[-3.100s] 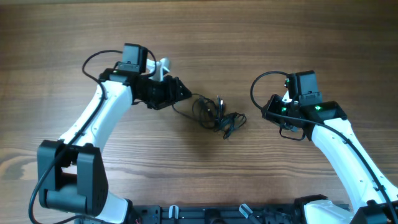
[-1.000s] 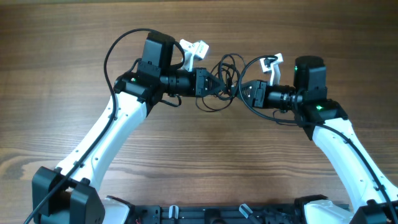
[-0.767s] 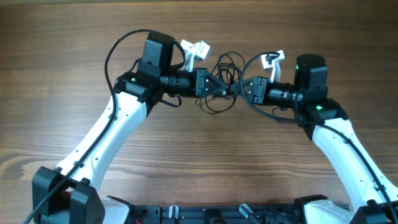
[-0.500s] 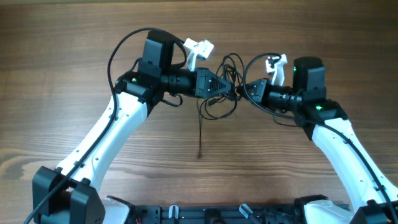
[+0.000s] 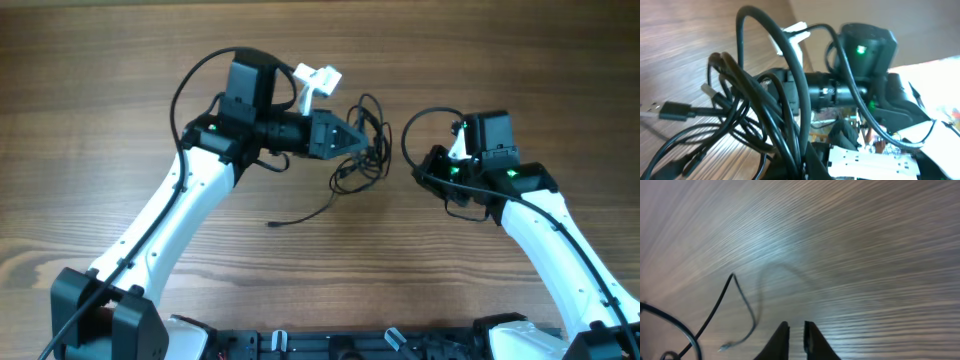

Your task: Untangle cables

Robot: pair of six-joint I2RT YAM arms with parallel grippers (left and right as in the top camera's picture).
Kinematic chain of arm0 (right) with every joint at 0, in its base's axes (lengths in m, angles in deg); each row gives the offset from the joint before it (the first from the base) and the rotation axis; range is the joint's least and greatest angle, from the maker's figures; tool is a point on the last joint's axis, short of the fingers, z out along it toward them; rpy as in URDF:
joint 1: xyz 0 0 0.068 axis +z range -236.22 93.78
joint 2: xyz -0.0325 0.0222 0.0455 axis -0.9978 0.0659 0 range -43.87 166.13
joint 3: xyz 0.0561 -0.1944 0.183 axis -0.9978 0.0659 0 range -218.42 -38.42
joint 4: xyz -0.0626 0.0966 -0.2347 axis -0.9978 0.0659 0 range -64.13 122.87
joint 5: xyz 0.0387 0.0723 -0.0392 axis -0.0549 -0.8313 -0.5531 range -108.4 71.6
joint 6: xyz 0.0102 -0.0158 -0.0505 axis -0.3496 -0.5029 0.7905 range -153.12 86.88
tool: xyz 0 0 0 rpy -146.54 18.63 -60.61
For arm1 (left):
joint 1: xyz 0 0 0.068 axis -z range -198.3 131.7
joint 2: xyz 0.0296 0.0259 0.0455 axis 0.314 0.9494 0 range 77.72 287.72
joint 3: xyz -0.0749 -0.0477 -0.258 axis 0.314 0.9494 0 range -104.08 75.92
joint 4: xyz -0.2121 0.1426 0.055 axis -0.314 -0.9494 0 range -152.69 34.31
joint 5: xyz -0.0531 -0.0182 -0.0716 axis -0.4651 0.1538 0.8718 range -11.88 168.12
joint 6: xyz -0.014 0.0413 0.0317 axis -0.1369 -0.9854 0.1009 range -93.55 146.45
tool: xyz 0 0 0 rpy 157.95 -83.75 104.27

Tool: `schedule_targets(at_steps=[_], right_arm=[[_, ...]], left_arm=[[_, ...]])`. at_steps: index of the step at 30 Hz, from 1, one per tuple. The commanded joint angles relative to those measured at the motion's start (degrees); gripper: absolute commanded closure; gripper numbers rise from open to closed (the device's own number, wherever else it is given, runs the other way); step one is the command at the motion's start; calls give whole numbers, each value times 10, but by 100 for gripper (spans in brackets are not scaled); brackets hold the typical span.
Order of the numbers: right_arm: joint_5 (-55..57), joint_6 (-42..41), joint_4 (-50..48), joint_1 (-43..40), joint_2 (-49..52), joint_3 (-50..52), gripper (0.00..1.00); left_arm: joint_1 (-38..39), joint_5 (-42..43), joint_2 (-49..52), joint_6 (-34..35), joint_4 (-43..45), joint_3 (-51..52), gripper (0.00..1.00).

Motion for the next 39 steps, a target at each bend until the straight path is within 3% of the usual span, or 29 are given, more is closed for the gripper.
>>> schedule_targets(at_steps=[1, 8, 11, 23, 35, 39], right_arm=[[40, -14, -9, 0, 5, -4, 79], [-273, 49, -151, 1, 5, -4, 56], [-345, 48, -184, 5, 5, -4, 55], [-340, -76, -156, 10, 5, -4, 57], [-340, -93, -155, 10, 5, -4, 70], [-340, -102, -155, 10, 5, -4, 71]], left_arm=[[-27, -93, -5, -31, -62, -5, 95], [-12, -102, -5, -26, -69, -5, 96], [-2, -102, -5, -26, -62, -5, 96], [6, -67, -5, -24, -12, -5, 96], [29, -33, -5, -24, 2, -4, 96], [48, -81, -5, -24, -5, -4, 96]])
